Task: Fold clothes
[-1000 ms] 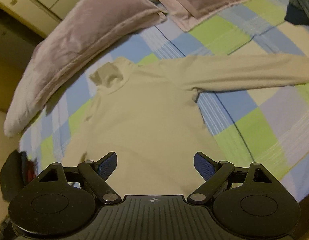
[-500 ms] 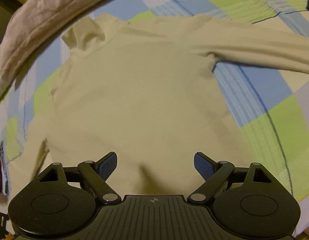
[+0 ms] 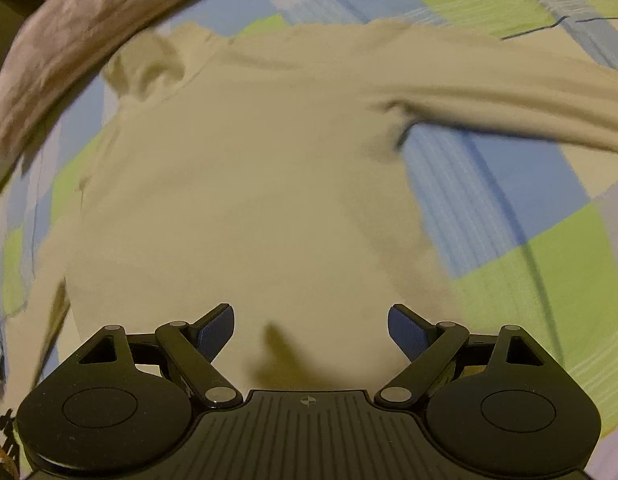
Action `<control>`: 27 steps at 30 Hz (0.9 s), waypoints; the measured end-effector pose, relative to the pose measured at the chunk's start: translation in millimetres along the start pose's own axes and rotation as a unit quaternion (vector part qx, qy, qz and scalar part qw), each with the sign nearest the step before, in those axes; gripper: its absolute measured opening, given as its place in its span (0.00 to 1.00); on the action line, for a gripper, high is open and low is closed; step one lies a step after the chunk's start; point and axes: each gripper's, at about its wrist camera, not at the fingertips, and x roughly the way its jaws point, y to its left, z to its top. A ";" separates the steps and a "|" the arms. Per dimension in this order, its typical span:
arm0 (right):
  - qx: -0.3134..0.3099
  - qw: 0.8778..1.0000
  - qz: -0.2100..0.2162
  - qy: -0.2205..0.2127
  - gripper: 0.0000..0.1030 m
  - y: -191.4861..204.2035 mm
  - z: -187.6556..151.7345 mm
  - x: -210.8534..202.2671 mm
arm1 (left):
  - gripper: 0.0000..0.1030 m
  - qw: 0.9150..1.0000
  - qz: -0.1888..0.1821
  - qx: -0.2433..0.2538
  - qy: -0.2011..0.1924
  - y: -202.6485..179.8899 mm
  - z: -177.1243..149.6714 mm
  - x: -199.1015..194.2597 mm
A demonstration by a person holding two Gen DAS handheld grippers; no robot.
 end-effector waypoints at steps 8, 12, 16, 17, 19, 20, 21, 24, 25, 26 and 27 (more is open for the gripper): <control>0.066 0.995 0.034 -0.063 0.85 -57.5 32.7 -36.6 | 0.02 0.928 -0.268 0.187 0.176 -161.2 -173.2 -46.2; 0.072 0.992 0.049 -0.090 0.85 -67.6 43.1 -49.7 | 0.40 0.865 -0.312 0.217 0.328 -189.8 -307.0 -37.1; 0.098 0.989 0.071 -0.089 0.85 -78.4 45.5 -43.9 | 0.30 0.840 -0.180 0.281 0.428 -171.6 -394.0 -11.9; 0.104 0.988 0.076 -0.089 0.85 -81.1 46.1 -42.5 | 0.30 0.834 -0.180 0.295 0.429 -167.6 -394.3 -15.3; 0.117 0.985 0.087 -0.088 0.85 -86.5 47.2 -39.6 | 0.30 0.826 -0.186 0.327 0.420 -161.7 -387.8 -25.4; 0.122 0.984 0.094 -0.087 0.85 -88.7 47.7 -37.7 | 0.30 0.823 -0.190 0.345 0.409 -159.7 -381.5 -31.6; 0.123 0.982 0.113 -0.084 0.85 -87.5 47.1 -32.7 | 0.30 0.821 -0.190 0.360 0.400 -158.5 -371.6 -34.2; 0.143 0.972 0.175 -0.061 0.54 -77.7 48.4 -11.3 | 0.30 0.827 -0.175 0.384 0.370 -154.7 -334.4 -33.3; 0.157 0.967 0.194 -0.049 0.54 -73.1 49.7 -0.9 | 0.30 0.830 -0.168 0.390 0.362 -153.4 -322.8 -30.2; 0.170 0.962 0.212 -0.036 0.54 -68.5 51.2 9.8 | 0.30 0.830 -0.161 0.399 0.356 -150.7 -314.6 -28.1; 0.182 0.957 0.225 -0.022 0.54 -63.9 53.6 21.5 | 0.30 0.829 -0.155 0.407 0.350 -147.9 -306.7 -26.1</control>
